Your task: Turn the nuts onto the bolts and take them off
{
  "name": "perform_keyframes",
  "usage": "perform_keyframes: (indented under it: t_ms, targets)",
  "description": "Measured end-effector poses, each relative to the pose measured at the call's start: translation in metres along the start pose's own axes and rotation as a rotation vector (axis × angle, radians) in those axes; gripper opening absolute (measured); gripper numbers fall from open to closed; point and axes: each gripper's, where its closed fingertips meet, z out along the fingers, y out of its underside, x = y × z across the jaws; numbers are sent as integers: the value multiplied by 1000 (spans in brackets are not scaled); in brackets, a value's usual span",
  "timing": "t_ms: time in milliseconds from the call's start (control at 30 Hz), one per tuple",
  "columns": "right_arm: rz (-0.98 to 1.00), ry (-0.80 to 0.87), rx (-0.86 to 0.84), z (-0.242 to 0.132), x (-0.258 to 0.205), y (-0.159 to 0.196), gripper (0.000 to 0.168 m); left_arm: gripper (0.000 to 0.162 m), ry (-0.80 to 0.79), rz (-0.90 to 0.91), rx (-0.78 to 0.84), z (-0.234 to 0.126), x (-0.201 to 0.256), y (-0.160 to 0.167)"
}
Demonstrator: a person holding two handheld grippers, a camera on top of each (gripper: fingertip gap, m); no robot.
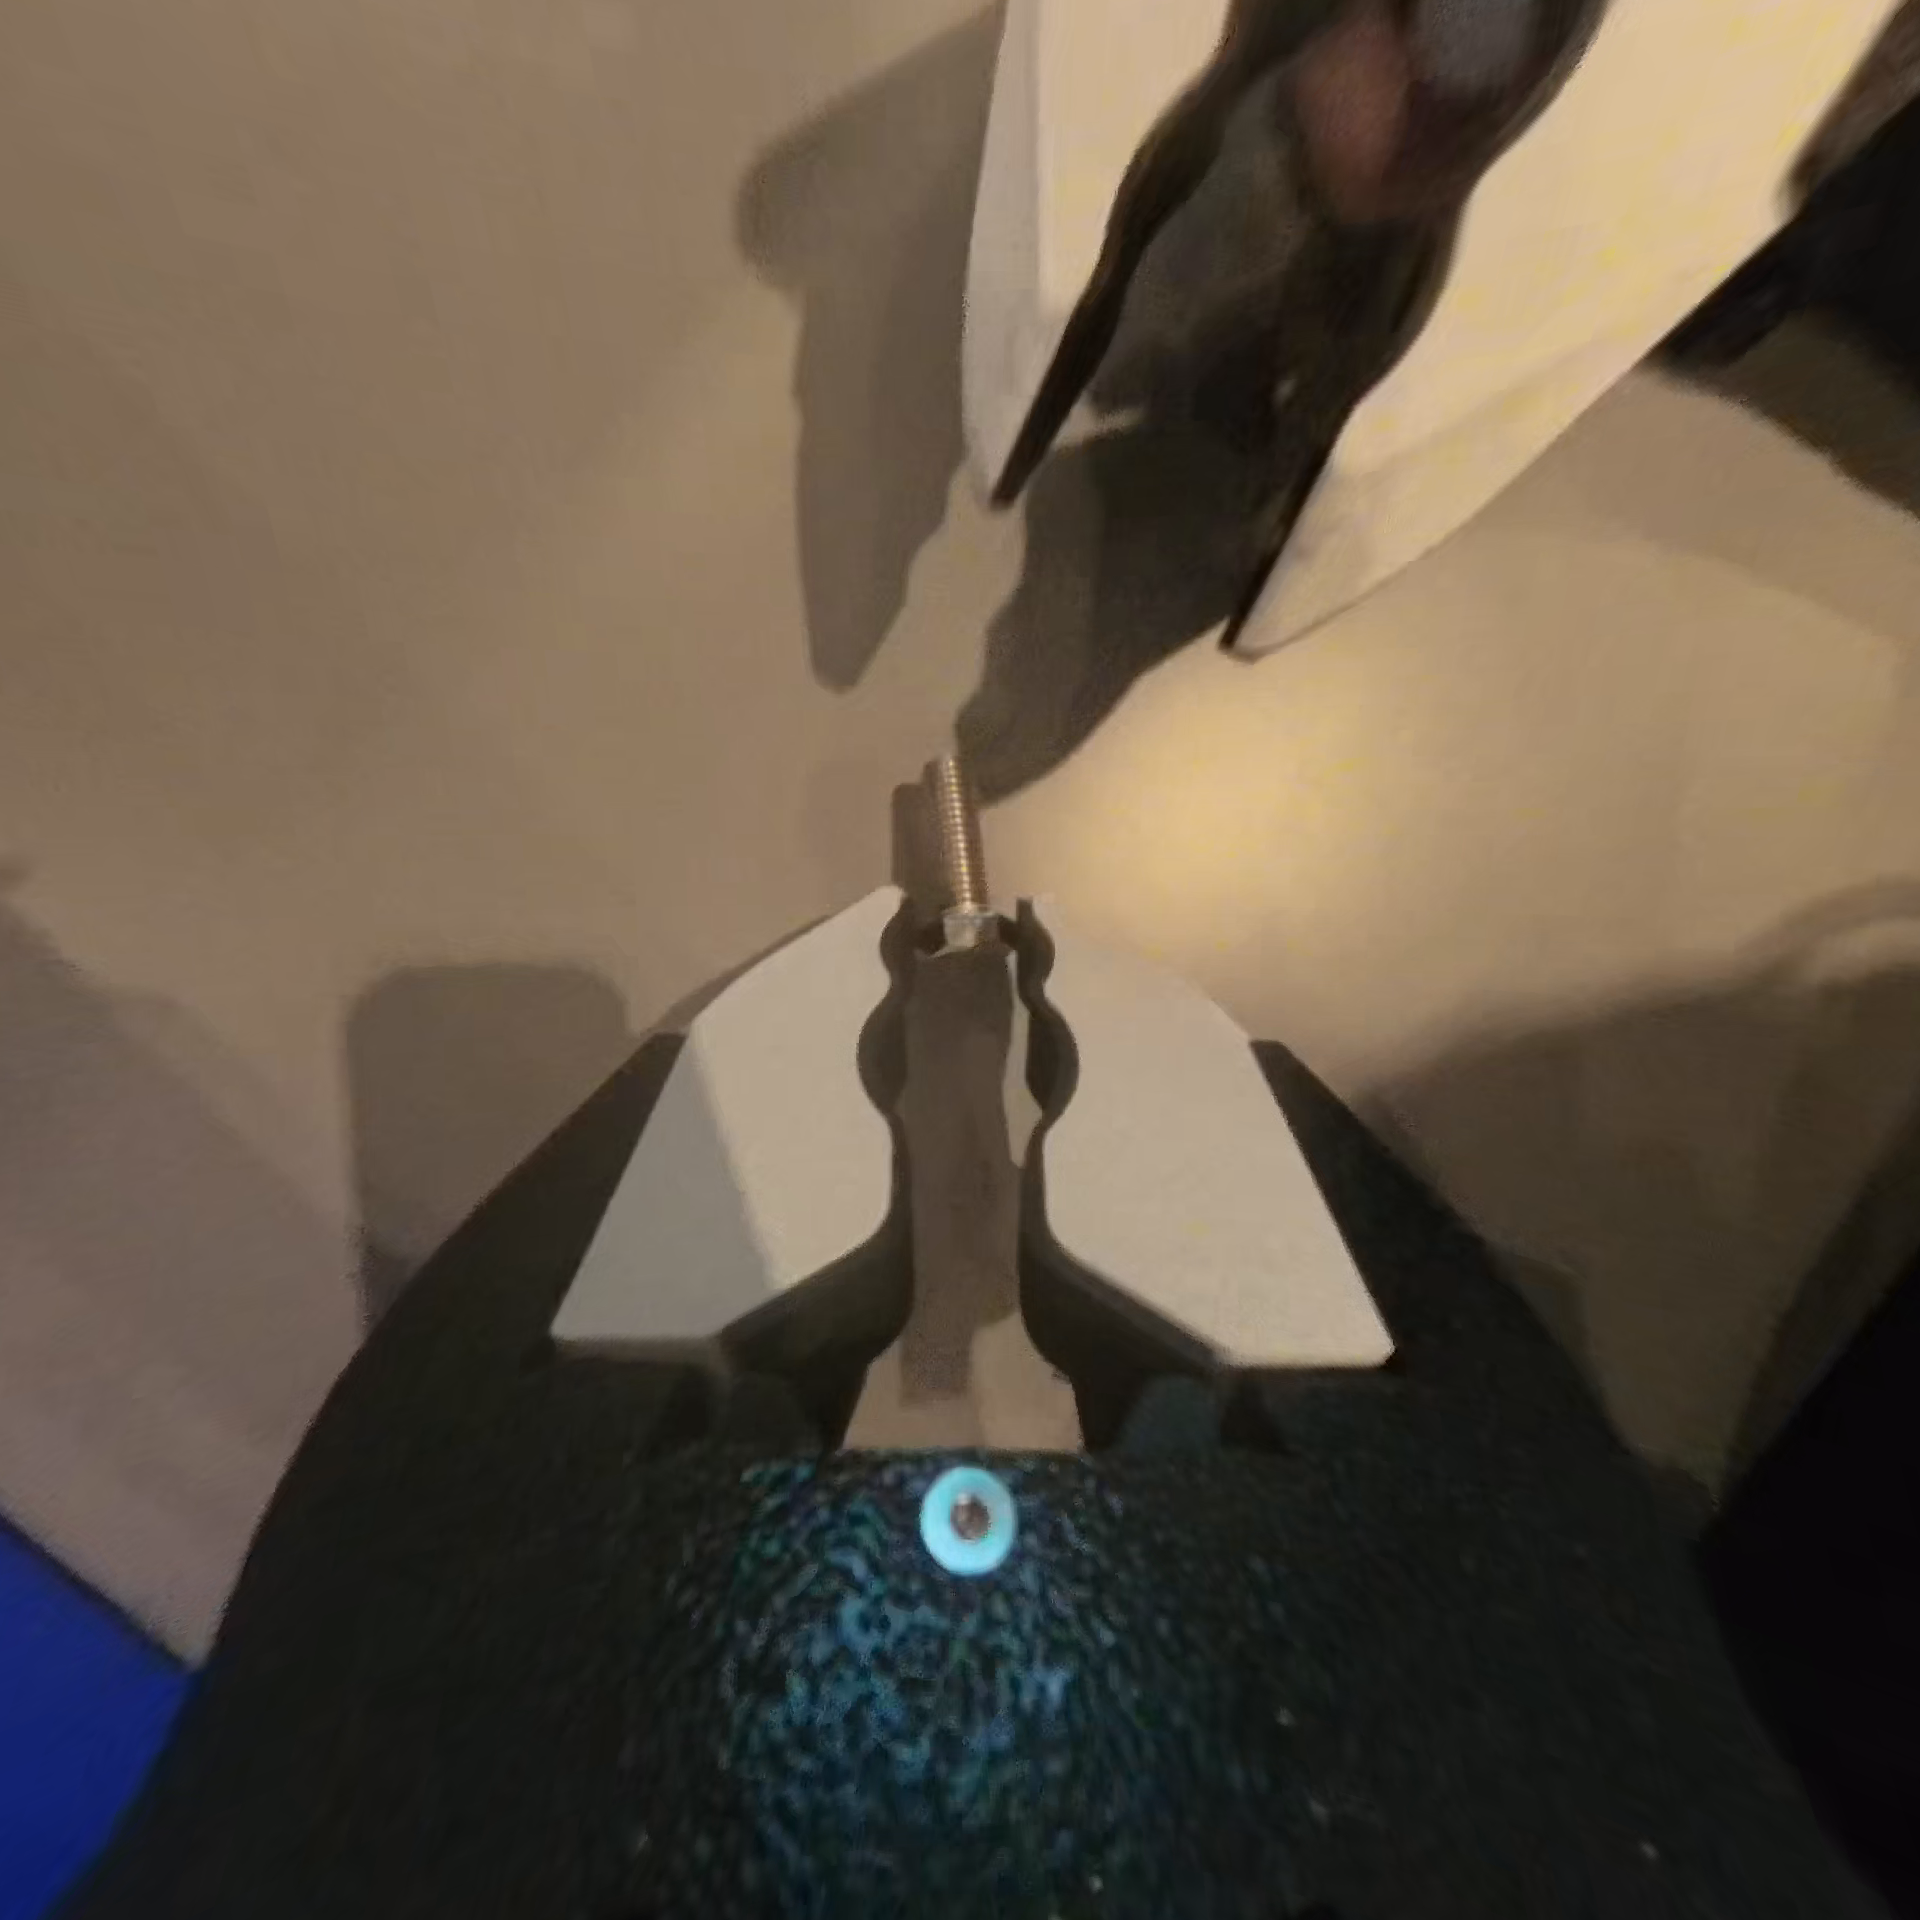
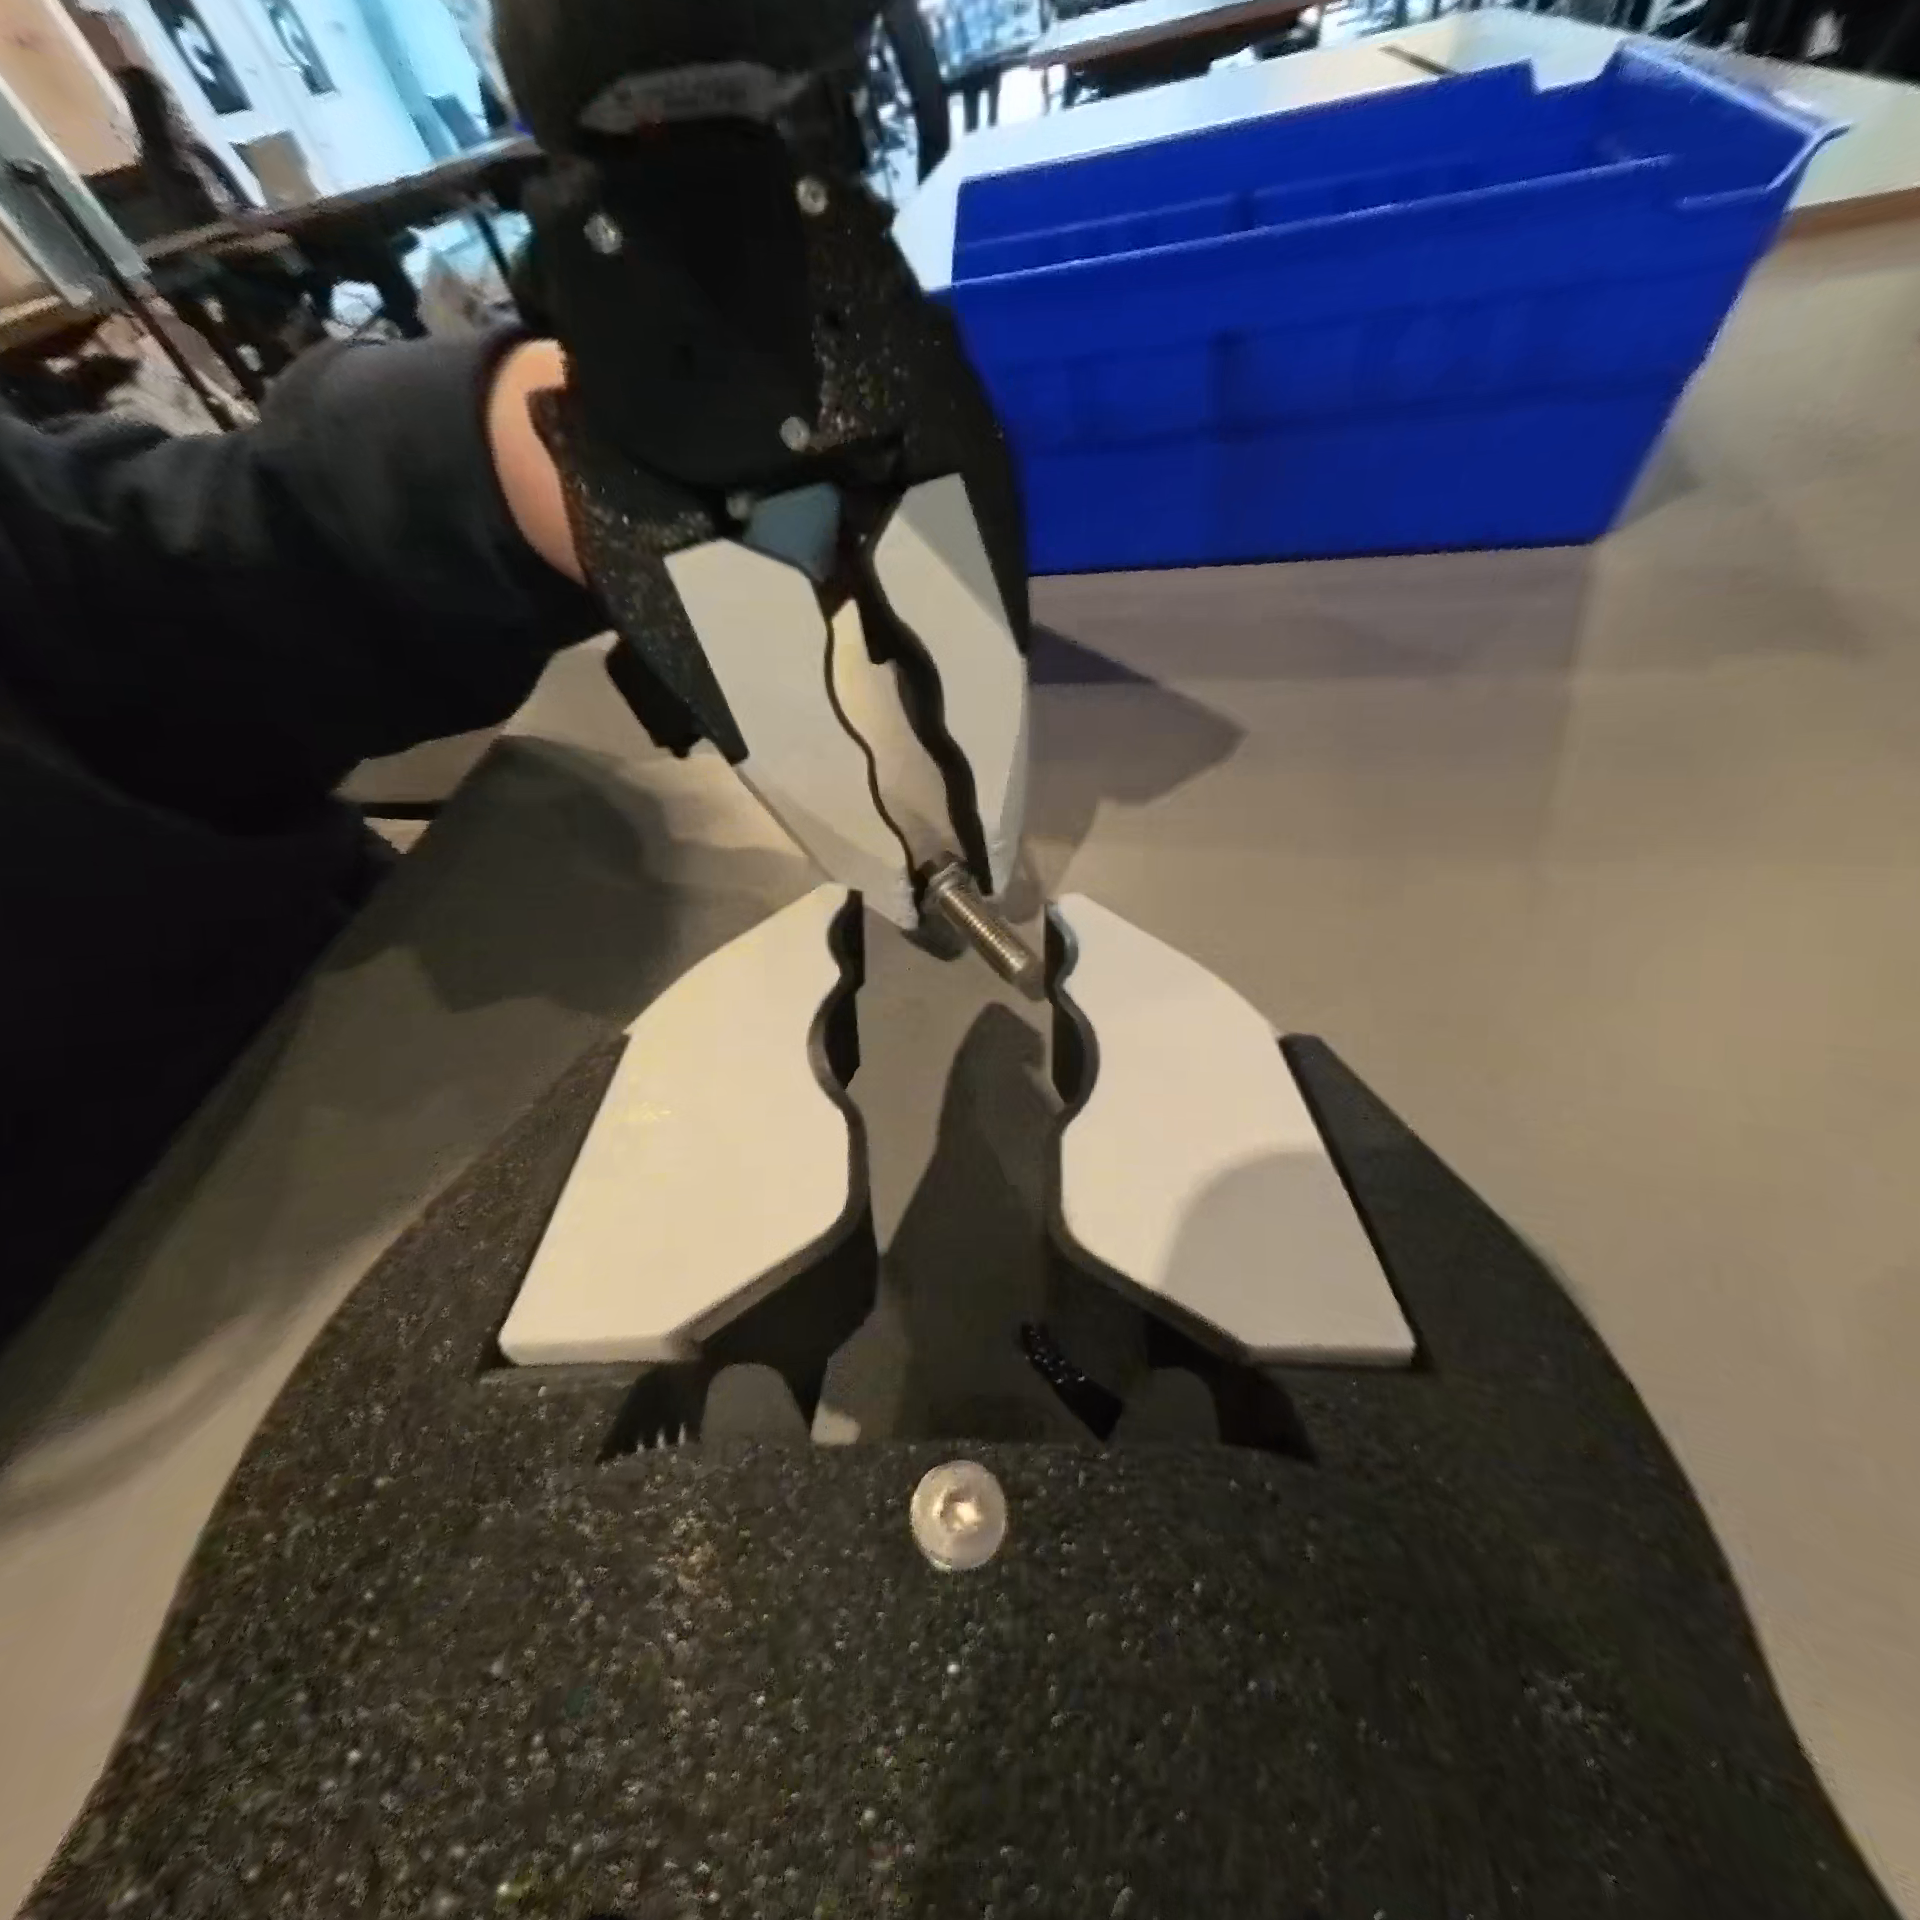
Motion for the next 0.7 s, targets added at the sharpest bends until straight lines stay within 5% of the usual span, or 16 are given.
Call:
perform_keyframes:
  t_ms: [333, 467, 700]
  targets:
    - [43, -54, 57, 3, -9, -8, 20, 18, 34, 185, 295, -17, 19, -37]
    - [51, -6, 89, 1, -2, -12, 37, 17, -3, 223, 371, -24, 18, -48]
    - [139, -115, 241, -11, -9, -30, 18, 17, -62, 309, 489, -38, 23, -62]
